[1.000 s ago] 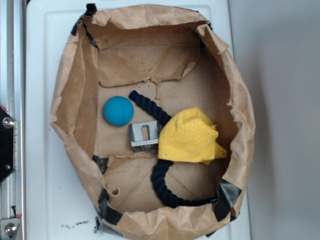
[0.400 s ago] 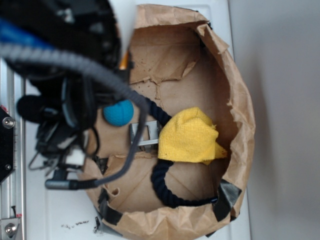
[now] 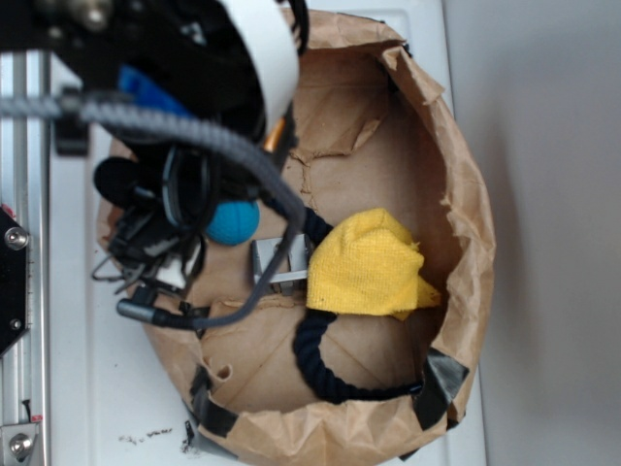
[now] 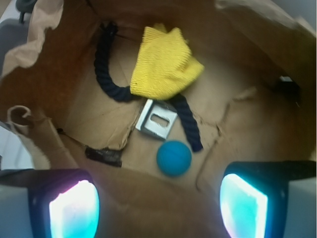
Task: Grab the blue ball.
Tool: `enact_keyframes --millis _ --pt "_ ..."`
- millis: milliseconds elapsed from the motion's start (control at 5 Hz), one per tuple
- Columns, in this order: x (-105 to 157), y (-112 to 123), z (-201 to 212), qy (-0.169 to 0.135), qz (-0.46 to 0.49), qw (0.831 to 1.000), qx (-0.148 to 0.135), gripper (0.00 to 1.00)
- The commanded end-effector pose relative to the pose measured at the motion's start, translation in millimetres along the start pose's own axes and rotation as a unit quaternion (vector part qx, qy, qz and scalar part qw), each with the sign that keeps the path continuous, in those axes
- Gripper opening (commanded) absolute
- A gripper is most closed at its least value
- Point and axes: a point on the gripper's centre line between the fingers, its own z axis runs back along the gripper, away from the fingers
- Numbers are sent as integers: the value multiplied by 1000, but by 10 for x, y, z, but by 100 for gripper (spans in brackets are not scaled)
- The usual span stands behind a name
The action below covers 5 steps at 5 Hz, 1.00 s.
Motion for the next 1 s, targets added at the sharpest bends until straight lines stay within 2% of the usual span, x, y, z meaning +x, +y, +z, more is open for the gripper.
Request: enact_keyframes --millis 0,200,800 --pt "159 130 -243 11 12 1000 -1 100" --pt "247 268 -406 15 29 999 29 100" --pt "247 268 -406 15 29 999 29 100"
